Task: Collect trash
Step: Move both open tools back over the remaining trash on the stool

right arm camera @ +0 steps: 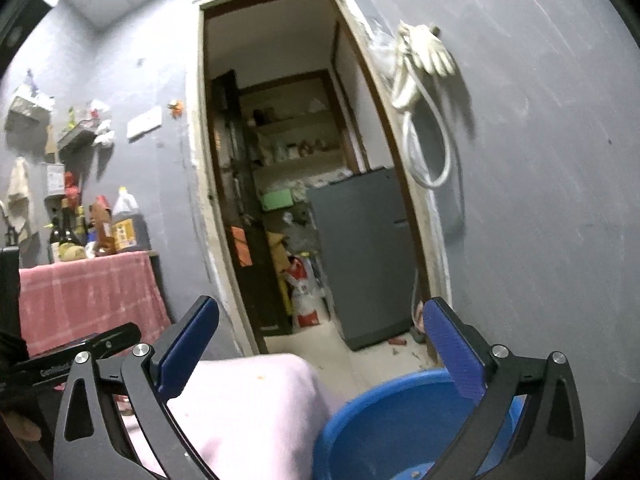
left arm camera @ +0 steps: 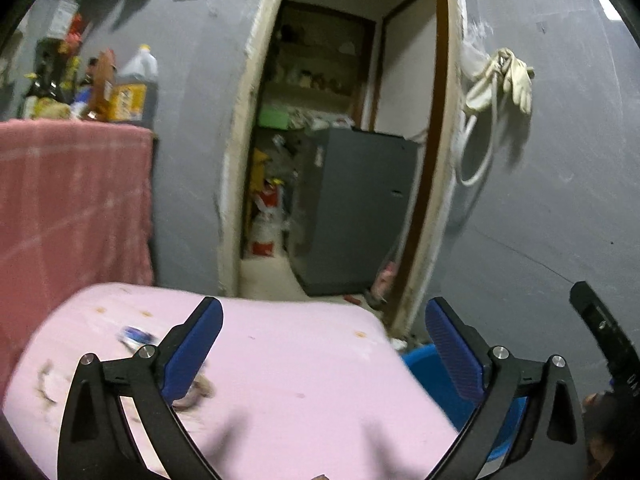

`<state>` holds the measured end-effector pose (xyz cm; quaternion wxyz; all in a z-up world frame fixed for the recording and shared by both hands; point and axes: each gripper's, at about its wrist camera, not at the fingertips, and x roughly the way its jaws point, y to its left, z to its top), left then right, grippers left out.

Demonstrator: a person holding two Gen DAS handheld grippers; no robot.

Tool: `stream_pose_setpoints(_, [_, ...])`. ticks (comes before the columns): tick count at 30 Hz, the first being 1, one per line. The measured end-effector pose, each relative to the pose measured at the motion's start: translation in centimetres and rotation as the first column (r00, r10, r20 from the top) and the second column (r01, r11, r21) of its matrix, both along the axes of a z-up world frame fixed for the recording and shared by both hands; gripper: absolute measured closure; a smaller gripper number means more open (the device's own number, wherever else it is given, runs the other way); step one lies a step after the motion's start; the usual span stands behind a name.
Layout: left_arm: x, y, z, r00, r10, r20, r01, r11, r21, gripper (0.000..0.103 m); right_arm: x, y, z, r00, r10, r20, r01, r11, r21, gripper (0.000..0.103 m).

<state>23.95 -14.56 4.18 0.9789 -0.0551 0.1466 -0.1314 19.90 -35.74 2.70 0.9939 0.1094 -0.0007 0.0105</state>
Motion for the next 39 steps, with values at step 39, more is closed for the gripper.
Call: stream_pose_setpoints(39, [0.9, 17.6, -4.1, 0.966, 0.235, -0.110, -0.222, 0.967, 0.123, 0.002, 9.4, 17.2, -0.5, 0.898, 0.349, -0.270, -0.398, 0.904, -0.156, 0.005])
